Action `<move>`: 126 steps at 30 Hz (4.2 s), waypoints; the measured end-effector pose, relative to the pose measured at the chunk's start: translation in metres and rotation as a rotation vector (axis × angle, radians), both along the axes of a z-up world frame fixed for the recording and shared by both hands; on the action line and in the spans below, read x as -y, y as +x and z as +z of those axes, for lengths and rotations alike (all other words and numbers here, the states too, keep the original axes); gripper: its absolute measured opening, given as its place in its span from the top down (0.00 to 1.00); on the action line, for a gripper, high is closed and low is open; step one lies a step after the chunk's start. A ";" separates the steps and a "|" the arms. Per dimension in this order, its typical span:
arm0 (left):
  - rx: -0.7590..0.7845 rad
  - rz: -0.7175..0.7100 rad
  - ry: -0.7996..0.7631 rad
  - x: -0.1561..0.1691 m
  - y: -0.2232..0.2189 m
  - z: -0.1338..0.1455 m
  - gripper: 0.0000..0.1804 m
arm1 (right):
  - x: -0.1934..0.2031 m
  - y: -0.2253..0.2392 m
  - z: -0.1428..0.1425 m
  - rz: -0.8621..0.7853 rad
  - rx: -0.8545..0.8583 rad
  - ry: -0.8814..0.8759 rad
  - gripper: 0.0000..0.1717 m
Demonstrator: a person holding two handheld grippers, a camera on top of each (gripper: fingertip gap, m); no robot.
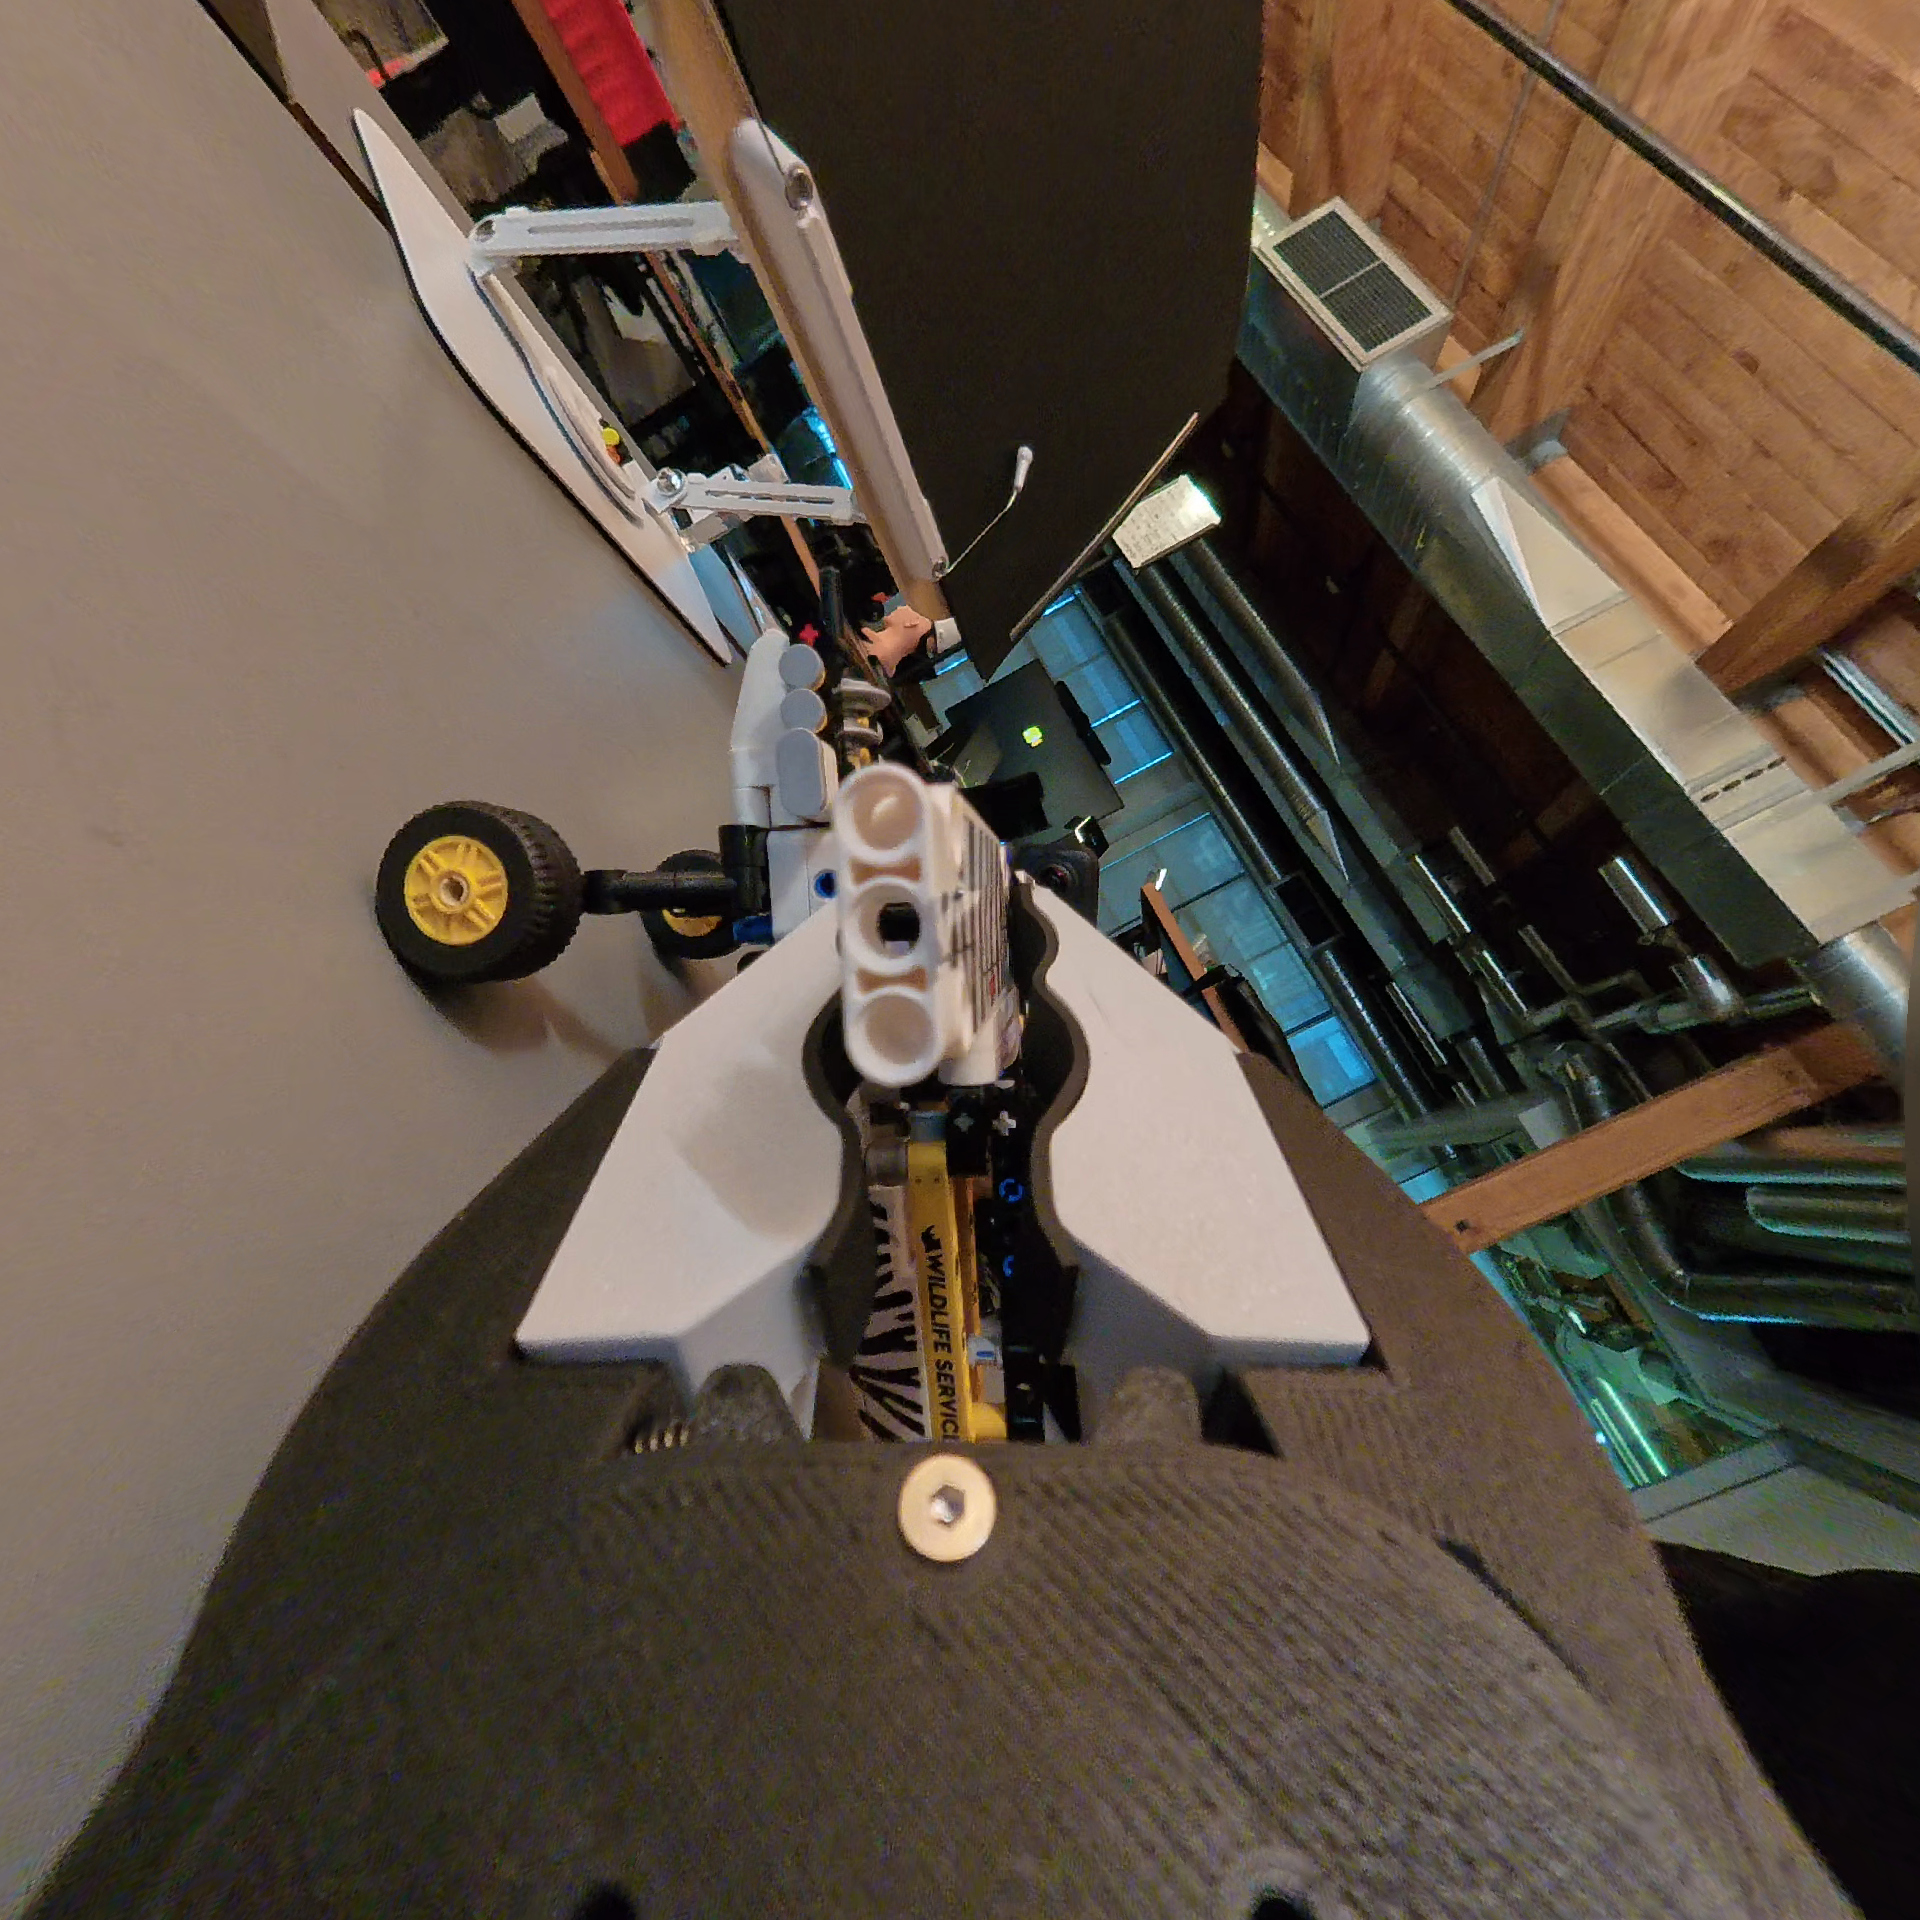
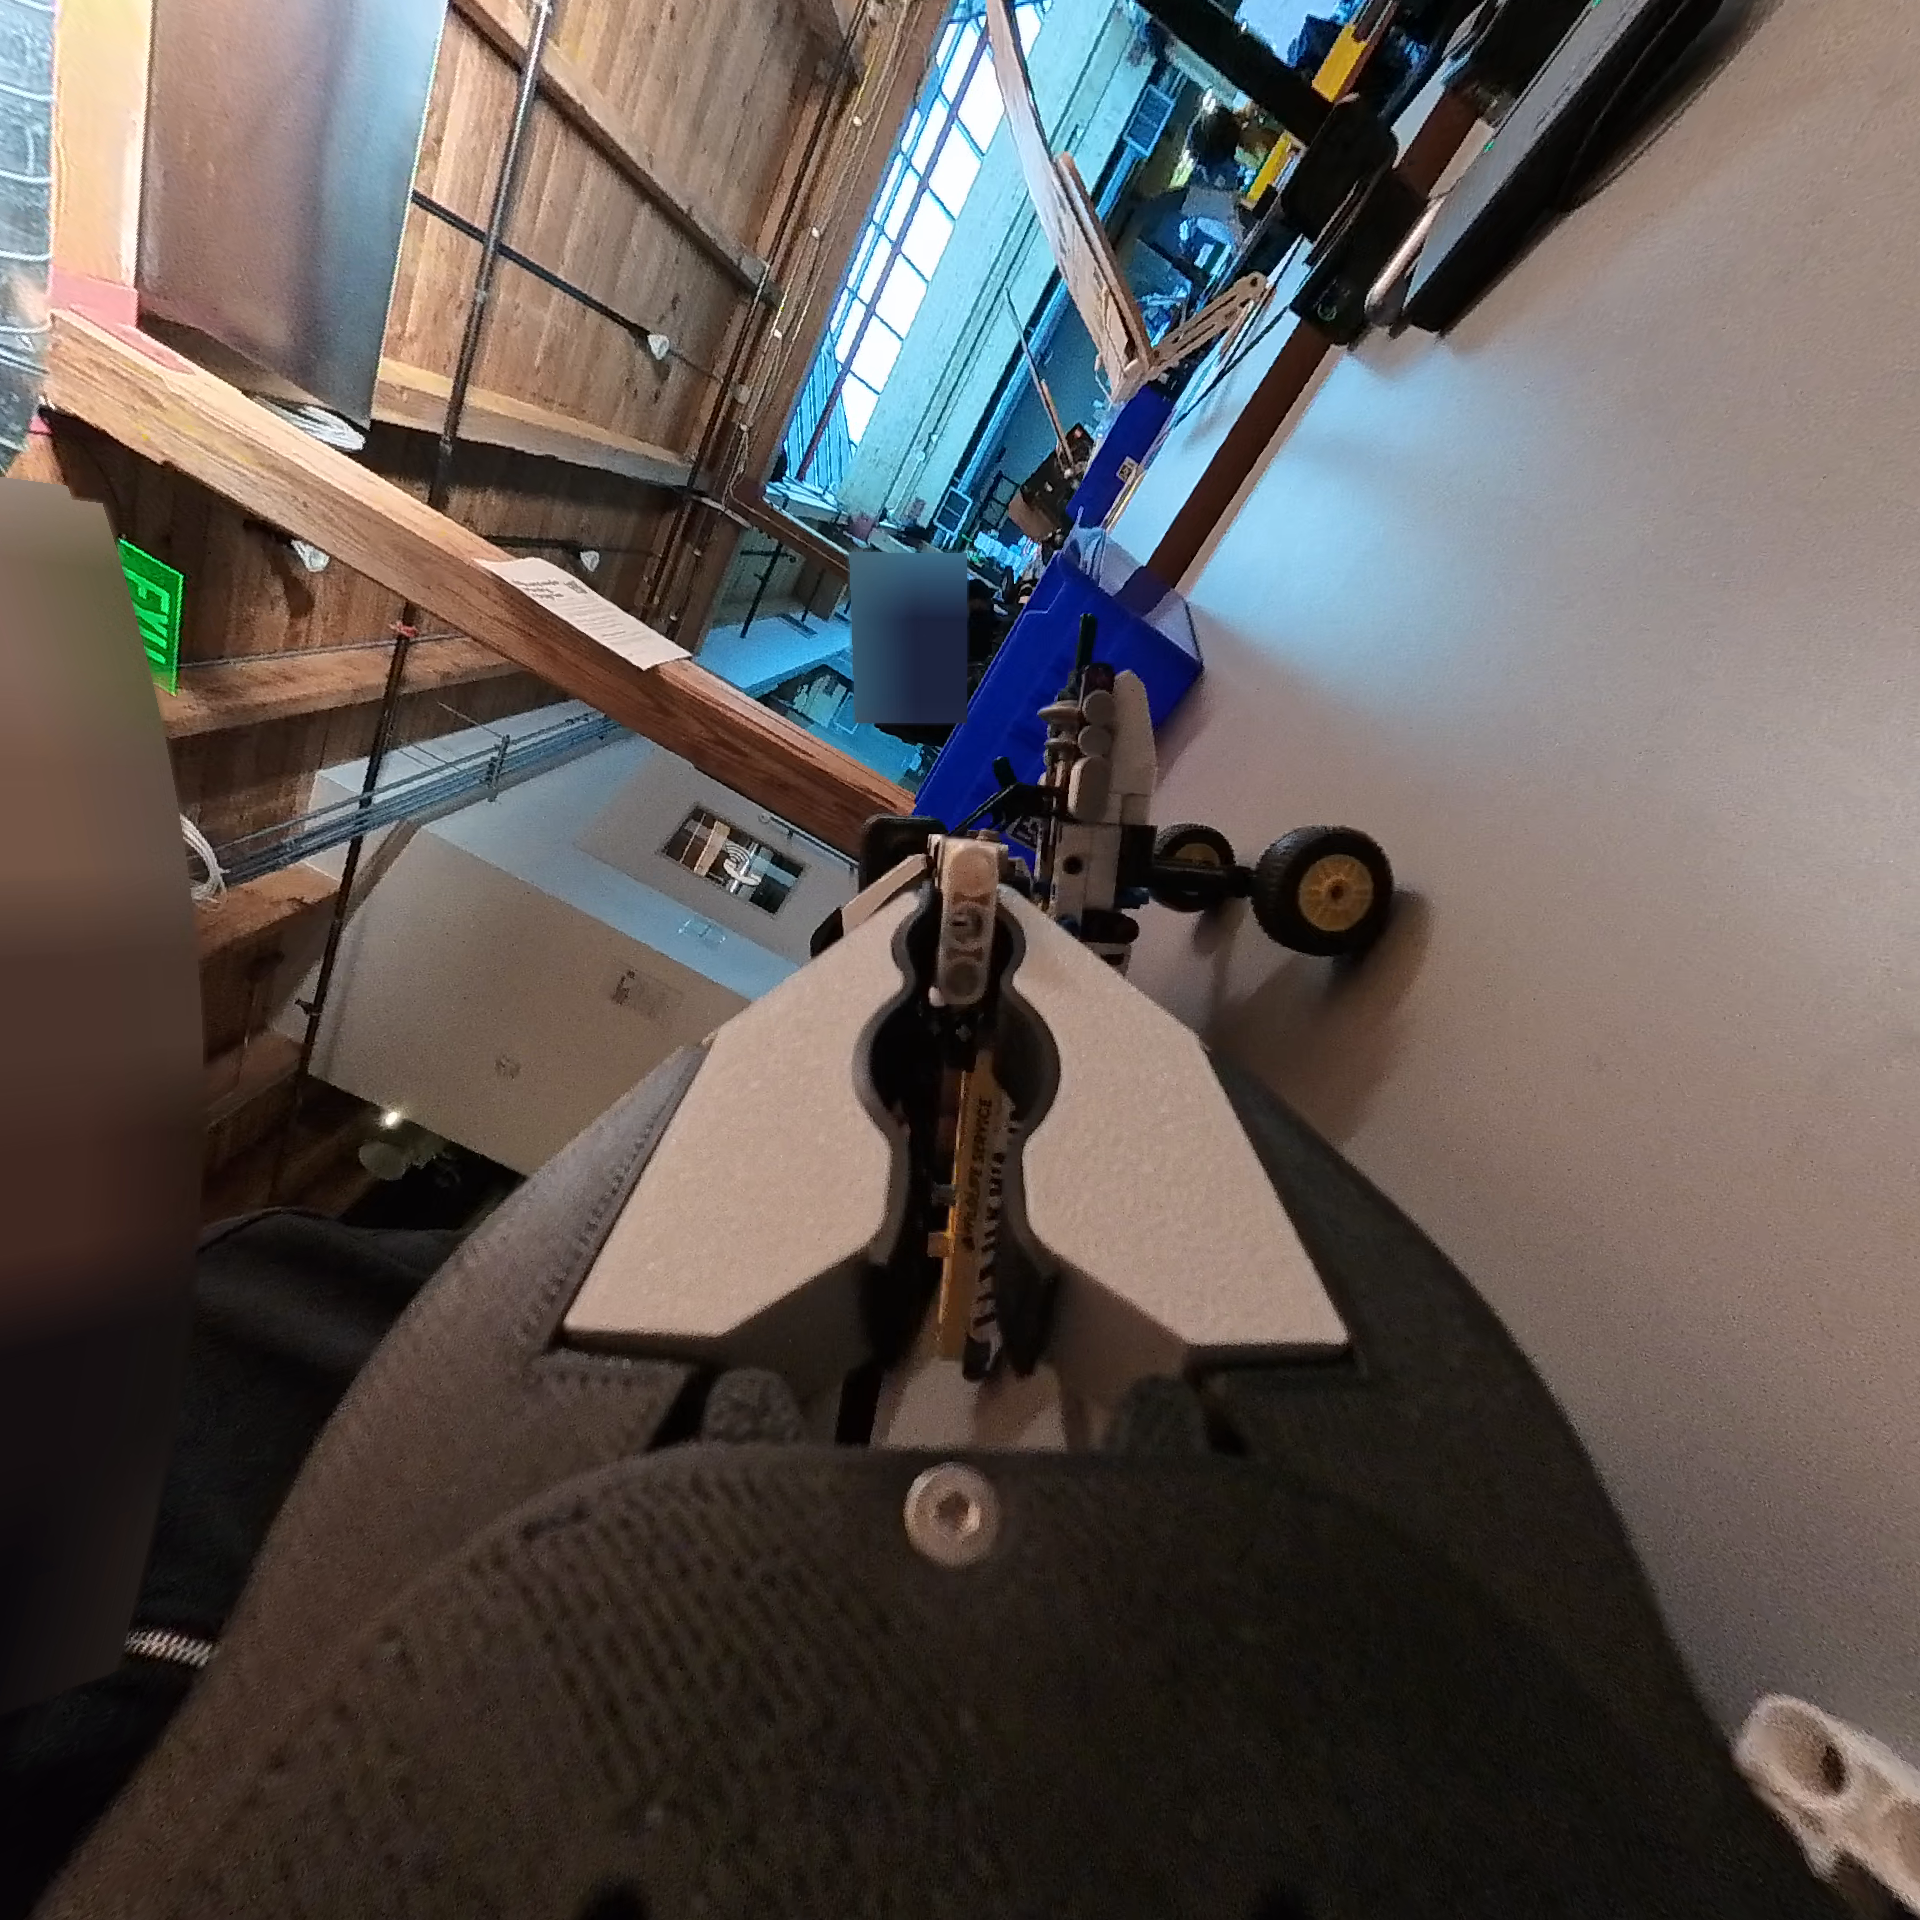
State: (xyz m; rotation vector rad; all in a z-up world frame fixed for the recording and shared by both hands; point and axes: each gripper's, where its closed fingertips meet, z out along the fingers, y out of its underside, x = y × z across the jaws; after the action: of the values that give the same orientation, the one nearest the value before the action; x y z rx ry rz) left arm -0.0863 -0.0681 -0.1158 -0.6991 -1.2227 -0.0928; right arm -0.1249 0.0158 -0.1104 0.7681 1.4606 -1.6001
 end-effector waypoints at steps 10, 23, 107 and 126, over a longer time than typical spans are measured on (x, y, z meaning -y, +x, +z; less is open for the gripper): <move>-0.016 -0.002 -0.052 -0.005 0.001 0.001 0.90 | -0.005 -0.004 0.005 -0.037 0.016 -0.050 0.97; -0.034 -0.023 -0.057 -0.009 0.003 0.002 0.90 | -0.007 -0.001 0.007 -0.052 0.003 -0.079 0.97; -0.078 0.059 0.116 0.017 0.007 0.011 0.85 | -0.034 -0.020 0.025 -0.199 -0.072 -0.111 0.86; -0.188 0.094 0.169 0.029 0.018 0.026 0.77 | -0.022 -0.003 0.024 -0.197 -0.337 0.035 0.85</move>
State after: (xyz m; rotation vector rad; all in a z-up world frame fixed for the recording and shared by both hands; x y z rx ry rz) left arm -0.0685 -0.0966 -0.0901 -0.4910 -1.0523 -0.0506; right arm -0.1277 0.0379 -0.0868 0.7036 1.6955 -1.9299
